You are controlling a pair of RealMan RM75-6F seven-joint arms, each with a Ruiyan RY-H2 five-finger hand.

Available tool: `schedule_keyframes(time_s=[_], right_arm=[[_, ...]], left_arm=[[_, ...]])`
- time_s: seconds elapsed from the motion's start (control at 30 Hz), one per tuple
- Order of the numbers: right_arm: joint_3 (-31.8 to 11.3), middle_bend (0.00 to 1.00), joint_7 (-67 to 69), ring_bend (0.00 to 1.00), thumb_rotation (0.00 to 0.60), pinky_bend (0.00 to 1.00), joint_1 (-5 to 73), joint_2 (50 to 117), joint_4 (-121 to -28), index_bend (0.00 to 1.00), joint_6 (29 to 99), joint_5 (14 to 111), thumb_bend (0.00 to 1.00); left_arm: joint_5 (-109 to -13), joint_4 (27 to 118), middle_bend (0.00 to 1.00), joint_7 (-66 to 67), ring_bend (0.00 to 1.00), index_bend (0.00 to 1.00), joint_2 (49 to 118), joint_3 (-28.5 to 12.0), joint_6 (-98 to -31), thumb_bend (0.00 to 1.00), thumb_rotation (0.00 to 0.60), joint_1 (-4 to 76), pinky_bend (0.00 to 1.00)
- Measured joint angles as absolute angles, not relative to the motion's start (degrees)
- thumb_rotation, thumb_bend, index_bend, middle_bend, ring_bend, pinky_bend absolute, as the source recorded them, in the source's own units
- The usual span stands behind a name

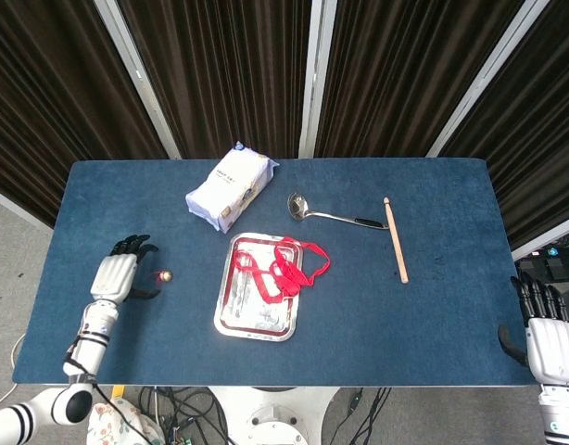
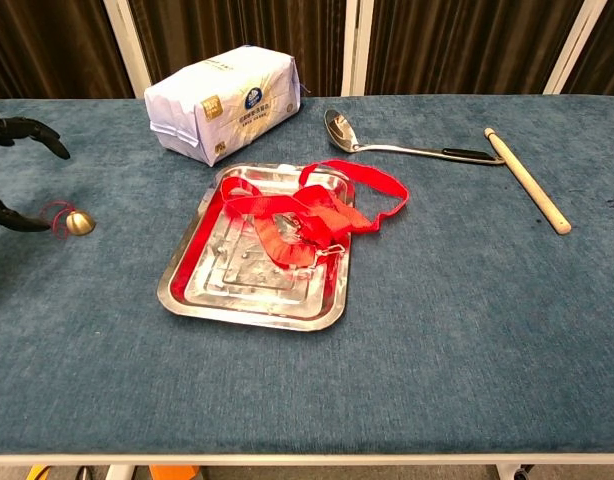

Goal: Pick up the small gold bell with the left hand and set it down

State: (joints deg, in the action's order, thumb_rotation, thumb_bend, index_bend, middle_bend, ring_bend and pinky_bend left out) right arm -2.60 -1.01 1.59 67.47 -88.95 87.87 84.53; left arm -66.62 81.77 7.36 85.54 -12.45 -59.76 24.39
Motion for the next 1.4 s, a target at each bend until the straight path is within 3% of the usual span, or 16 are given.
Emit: schedule_keyframes(time_s=[0.9,1.4], right_arm=[[-3.01,0.00,-2.46,0.00,0.591,0.00,2.14,67.79,-89.51,0.00,85.19,83.68,0.36],[-2.96,0.00,-2.15,0.00,0.590,0.00,2.18,68.13,-88.84,0.00,84.54,83.70,0.36]], left_arm=[[-62.23,75.24,0.12,6.25,0.02,0.38,89.76,-12.19,-57.54,0.25,0.600,27.57,0.10],[-60.85,75.90,0.13,5.79,0.02,0.44,89.73,-12.22,-55.95,0.28,0.600,28.71,0.10]])
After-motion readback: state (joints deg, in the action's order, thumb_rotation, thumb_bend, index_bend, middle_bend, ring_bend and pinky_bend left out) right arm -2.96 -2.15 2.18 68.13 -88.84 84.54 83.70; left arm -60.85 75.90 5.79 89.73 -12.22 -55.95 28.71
